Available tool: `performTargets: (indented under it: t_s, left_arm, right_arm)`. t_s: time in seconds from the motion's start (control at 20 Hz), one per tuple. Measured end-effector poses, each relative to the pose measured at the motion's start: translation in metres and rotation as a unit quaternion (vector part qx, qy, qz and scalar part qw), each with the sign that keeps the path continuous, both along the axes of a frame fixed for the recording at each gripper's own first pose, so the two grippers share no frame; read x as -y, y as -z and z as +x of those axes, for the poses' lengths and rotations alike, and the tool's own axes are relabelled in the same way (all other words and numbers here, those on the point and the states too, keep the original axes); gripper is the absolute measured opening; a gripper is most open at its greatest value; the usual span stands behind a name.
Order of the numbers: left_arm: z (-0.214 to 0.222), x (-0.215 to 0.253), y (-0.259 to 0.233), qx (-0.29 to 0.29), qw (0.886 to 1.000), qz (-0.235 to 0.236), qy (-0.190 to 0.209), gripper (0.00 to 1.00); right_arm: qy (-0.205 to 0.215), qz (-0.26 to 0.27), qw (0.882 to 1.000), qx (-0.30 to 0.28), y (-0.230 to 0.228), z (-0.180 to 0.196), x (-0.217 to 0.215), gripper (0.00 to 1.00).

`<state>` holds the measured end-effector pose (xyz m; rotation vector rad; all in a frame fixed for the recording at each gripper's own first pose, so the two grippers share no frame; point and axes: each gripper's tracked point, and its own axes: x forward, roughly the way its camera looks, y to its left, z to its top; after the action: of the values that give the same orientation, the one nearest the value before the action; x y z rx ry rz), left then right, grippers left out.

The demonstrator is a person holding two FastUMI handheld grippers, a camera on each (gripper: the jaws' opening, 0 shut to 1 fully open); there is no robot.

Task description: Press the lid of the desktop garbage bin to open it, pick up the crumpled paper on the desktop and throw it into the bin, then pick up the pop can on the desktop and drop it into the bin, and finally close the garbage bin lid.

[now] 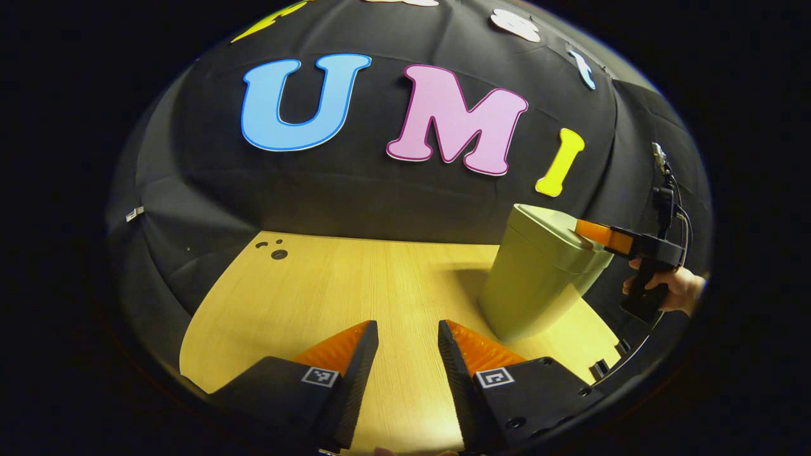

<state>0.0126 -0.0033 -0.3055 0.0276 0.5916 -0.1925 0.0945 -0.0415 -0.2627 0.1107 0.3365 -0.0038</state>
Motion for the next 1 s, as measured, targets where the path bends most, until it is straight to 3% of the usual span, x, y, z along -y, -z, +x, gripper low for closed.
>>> performTargets:
  t_s: [0.25,0.6,1.0]
  left_arm:
    - [0.000,0.000,0.002,-0.005,1.000,-0.006,-0.005,0.64]
    - [-0.001,0.000,0.001,-0.005,1.000,-0.005,-0.003,0.64]
    - [0.000,0.001,-0.003,0.000,1.000,-0.006,-0.004,0.64]
  right_arm:
    - [0.013,0.008,1.000,-0.026,0.008,0.001,-0.001,0.90]
    - [-0.002,0.000,1.000,0.000,-0.001,0.001,-0.002,0.89]
    - [0.029,0.054,0.998,-0.019,-0.005,0.005,0.006,0.90]
